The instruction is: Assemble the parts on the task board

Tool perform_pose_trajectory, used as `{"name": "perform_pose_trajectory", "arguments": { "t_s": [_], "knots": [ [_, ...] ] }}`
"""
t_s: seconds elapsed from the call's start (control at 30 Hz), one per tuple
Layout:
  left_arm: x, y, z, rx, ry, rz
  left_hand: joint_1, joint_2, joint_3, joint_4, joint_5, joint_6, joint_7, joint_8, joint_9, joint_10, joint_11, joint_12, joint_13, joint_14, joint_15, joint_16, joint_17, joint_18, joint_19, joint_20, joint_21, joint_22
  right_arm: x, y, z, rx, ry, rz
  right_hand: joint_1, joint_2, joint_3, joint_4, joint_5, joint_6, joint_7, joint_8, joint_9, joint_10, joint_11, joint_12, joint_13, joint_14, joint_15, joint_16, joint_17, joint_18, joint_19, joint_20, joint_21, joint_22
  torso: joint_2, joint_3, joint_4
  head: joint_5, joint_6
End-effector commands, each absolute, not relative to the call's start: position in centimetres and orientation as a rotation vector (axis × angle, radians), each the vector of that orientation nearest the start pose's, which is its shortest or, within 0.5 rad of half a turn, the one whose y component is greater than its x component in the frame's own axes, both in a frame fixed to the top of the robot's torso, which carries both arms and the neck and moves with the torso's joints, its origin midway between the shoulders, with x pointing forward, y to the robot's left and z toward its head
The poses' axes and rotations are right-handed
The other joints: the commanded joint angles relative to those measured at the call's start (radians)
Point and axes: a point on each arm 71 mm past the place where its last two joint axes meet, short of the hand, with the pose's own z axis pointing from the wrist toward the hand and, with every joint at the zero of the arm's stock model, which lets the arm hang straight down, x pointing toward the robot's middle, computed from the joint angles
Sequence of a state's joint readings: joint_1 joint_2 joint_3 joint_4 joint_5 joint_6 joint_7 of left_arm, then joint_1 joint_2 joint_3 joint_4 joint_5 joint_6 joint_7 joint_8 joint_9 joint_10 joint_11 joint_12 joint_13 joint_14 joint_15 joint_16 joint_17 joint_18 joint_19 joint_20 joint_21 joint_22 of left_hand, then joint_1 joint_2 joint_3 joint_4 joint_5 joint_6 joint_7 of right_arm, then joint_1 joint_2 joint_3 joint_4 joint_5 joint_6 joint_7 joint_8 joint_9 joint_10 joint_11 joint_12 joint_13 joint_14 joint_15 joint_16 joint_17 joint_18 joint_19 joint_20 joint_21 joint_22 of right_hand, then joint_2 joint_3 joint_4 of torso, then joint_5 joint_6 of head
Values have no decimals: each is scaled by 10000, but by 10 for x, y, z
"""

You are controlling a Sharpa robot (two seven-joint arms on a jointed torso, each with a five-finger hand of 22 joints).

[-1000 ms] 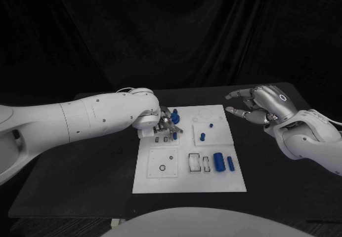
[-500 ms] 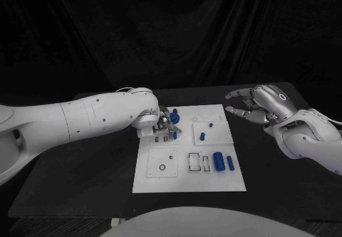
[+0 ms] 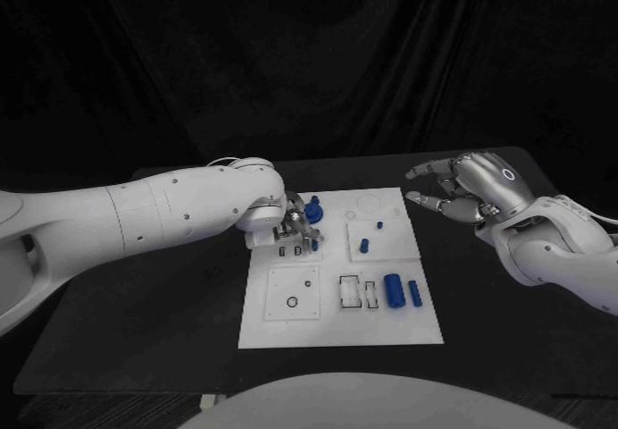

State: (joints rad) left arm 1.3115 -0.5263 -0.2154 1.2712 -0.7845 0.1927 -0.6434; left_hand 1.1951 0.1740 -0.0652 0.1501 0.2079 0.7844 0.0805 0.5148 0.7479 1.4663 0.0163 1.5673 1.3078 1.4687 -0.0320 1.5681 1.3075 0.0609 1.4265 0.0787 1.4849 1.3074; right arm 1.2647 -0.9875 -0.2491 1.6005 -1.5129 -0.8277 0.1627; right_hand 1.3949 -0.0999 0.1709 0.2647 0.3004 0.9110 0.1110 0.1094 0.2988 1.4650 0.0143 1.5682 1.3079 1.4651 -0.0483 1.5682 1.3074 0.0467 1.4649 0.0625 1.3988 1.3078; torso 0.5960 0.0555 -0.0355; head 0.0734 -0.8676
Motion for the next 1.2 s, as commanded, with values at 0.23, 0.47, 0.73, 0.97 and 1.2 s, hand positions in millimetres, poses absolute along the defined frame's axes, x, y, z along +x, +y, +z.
{"name": "perform_pose_trajectory", "arguments": {
  "t_s": [0.23,0.47,0.73,0.97,1.2],
  "knots": [
    [499,135,-254,-2358,25892,-3580,149,0,162,-94,97,74,-24,-81,62,1045,-65,35,2630,1021,-45,27,2633,-114,-77,-19,-79,715,442,-246,-186,-2697,12335,7335,0,0,-20,29,-37,125,4,96,-14,1058,65,26,2629,1057,29,26,2634,-74,314,-9,49,2109,-3,7,13,-116,-51],
    [499,133,-255,-2292,25947,-3661,204,-5,370,-211,343,91,-30,-193,143,1045,-76,35,2630,1021,-58,27,2633,-113,-84,-33,-94,723,443,-247,-186,-2695,12330,7379,15,2,-11,23,-13,188,-1,116,-15,1058,90,26,2629,1057,46,26,2634,-68,301,5,22,2101,7,1,10,-120,-51],
    [500,135,-256,-2363,25891,-3758,307,-108,1116,-540,1205,132,-58,-447,377,1045,-99,35,2630,1021,-75,27,2633,-106,-105,-56,-131,741,443,-248,-187,-2660,12389,7329,13,13,-6,29,-8,239,0,132,-16,1058,104,26,2629,1057,59,26,2634,-67,299,15,17,2099,7,0,20,-165,-51],
    [500,138,-257,-2442,25845,-3792,264,-370,1945,-868,1811,193,-69,-577,595,1045,-115,35,2630,1021,-91,27,2633,-105,-105,-73,-153,771,444,-249,-188,-2631,12461,7295,20,27,3,29,-6,285,-1,147,-16,1058,117,26,2629,1057,70,26,2634,-65,293,25,6,2095,2,-1,34,-205,-51],
    [499,142,-257,-2537,25817,-3755,-26,-782,3170,-1314,2121,248,-71,-652,959,1045,-122,35,2630,1021,-104,27,2633,-106,-95,-81,-182,816,444,-250,-189,-2606,12516,7256,35,37,14,21,-3,327,-2,160,-17,1058,129,26,2629,1057,80,26,2634,-55,274,34,-35,2082,-4,-3,30,-156,-51]
  ]
}}
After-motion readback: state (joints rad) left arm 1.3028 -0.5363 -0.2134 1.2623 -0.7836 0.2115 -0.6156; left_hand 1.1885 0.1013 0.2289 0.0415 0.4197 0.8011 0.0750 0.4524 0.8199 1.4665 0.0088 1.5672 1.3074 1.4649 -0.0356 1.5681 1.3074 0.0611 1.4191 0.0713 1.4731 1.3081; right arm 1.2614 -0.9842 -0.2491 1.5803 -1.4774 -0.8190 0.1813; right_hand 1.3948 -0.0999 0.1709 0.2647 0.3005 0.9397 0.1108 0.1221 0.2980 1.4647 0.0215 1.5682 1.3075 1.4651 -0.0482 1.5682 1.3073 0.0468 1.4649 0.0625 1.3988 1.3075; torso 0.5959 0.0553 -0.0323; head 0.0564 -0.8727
